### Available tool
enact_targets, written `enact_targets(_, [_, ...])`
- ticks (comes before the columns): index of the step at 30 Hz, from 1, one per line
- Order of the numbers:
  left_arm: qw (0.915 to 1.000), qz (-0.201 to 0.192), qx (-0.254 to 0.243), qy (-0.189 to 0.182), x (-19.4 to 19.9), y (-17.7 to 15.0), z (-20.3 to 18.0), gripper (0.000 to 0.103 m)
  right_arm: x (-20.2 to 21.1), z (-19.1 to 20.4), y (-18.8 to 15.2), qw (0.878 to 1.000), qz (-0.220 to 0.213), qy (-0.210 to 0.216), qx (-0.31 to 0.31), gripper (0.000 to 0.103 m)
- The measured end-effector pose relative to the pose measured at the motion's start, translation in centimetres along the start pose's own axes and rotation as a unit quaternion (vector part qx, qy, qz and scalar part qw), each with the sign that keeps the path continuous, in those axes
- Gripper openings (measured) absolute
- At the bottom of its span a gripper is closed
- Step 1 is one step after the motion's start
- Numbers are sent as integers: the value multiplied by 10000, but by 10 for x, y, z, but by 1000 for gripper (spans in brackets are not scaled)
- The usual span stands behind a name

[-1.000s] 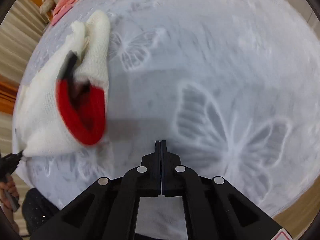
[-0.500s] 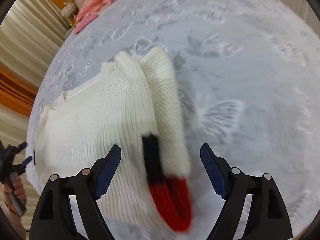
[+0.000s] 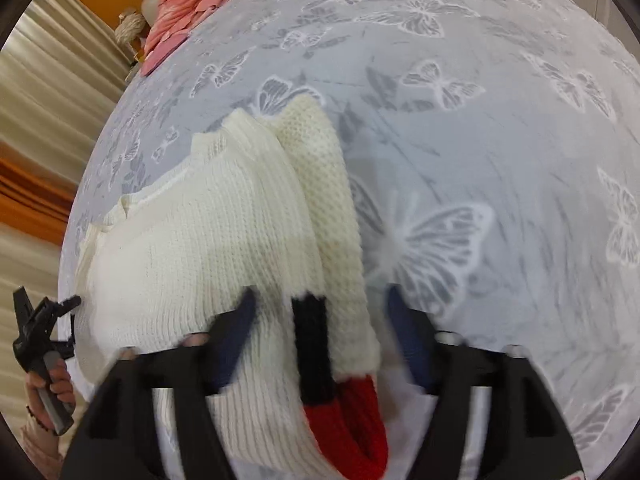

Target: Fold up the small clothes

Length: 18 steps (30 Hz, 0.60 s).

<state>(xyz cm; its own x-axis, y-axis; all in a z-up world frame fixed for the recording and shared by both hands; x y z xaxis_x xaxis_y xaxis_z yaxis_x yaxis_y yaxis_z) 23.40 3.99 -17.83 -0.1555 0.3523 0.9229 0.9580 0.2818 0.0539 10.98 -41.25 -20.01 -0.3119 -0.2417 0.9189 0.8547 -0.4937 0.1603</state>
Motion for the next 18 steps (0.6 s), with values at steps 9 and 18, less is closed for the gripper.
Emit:
enact_targets(9, [9986,309,-215,-371,-6,-7,-25,21,6,6,2,9949,199,813,-558,21])
enact_targets(18, [9912,1197,106,-547,16,-68,8,18,36,-45,-73,9942,644,523,-678,18])
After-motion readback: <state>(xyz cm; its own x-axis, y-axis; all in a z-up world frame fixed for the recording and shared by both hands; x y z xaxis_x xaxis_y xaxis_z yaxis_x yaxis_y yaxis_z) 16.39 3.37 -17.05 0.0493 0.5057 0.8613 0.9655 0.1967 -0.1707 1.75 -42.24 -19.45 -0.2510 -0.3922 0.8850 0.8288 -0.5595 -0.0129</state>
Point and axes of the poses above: each gripper's, at about its wrist camera, not at the fingertips, and x roughly against the way its jaws point, z to its left, y to its top, the point moved 8 cm from there along -x, roughly the way its jaws point, and after that the axes turned 9 degrees about z, right-handed, at the moved point
